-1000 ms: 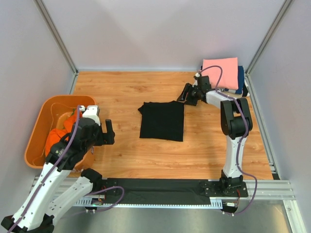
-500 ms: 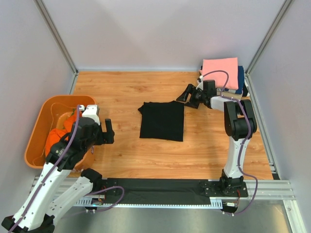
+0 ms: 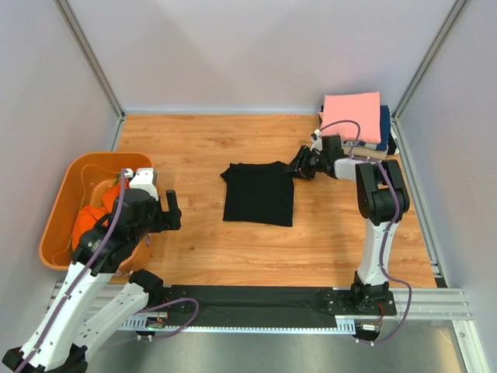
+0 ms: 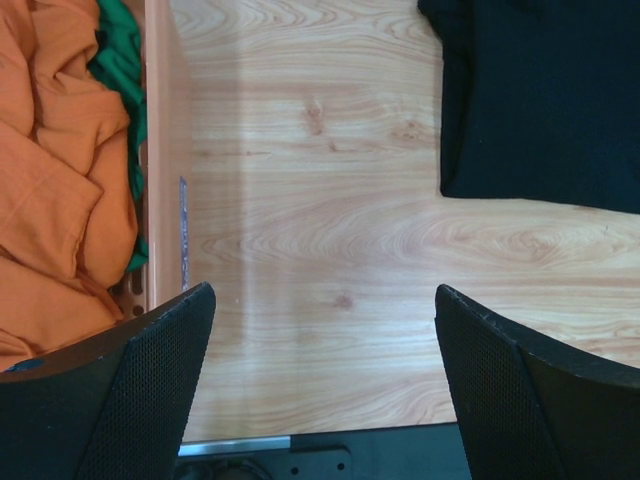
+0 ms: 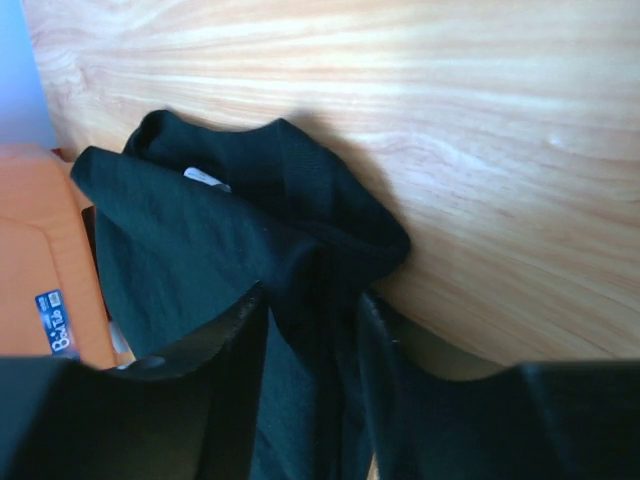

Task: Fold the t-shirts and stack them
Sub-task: Neatly place the folded tshirt to the corner, then reset both grippers

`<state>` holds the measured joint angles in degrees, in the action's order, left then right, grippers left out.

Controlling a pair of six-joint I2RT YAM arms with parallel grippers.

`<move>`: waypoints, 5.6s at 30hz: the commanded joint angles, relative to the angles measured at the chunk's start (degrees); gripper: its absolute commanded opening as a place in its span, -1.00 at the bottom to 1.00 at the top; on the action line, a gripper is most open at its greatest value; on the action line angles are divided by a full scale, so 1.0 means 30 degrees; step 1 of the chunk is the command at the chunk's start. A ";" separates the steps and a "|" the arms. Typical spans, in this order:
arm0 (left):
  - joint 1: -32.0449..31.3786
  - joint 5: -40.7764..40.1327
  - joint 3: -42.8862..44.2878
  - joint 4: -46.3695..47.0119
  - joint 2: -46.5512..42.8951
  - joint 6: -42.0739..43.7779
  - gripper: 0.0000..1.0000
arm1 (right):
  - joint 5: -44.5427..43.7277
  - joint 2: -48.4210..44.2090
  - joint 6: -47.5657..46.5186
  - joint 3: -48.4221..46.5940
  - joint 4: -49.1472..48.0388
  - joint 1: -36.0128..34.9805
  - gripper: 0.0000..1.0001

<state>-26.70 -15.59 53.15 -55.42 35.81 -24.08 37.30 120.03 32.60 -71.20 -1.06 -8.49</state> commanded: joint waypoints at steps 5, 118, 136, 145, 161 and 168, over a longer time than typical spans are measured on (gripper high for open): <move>0.0140 -0.0280 -0.0137 0.0543 -0.0189 0.0232 0.92 | 0.0395 0.1593 -0.0526 0.0002 0.1791 -0.0539 -0.99; 0.0052 0.0246 -0.0576 0.0894 0.1393 0.0202 0.82 | -1.0498 0.3853 -0.3513 -2.0833 0.4601 0.9569 0.77; 0.0081 0.0833 -0.0606 0.1129 0.1246 0.0437 0.82 | -1.0201 0.1238 -0.4096 -1.5494 0.6505 0.5032 0.82; 0.0081 0.0570 -0.0577 0.1071 0.1158 0.0408 0.82 | -1.0997 0.5429 -0.4421 -1.8805 0.8292 0.3417 0.82; 0.0081 0.0423 -0.0576 0.1041 0.0719 0.0291 0.82 | -1.0528 -0.1320 -0.4481 -1.8725 0.8939 0.3242 0.81; 0.0081 0.0481 -0.0518 0.1041 0.0602 0.0349 0.84 | -0.9477 -1.0409 -0.2988 -0.6984 0.6072 0.0437 0.81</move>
<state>-26.48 -13.85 51.35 -53.76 38.00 -23.86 6.07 98.32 21.21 -103.26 21.43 -1.45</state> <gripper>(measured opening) 0.918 0.906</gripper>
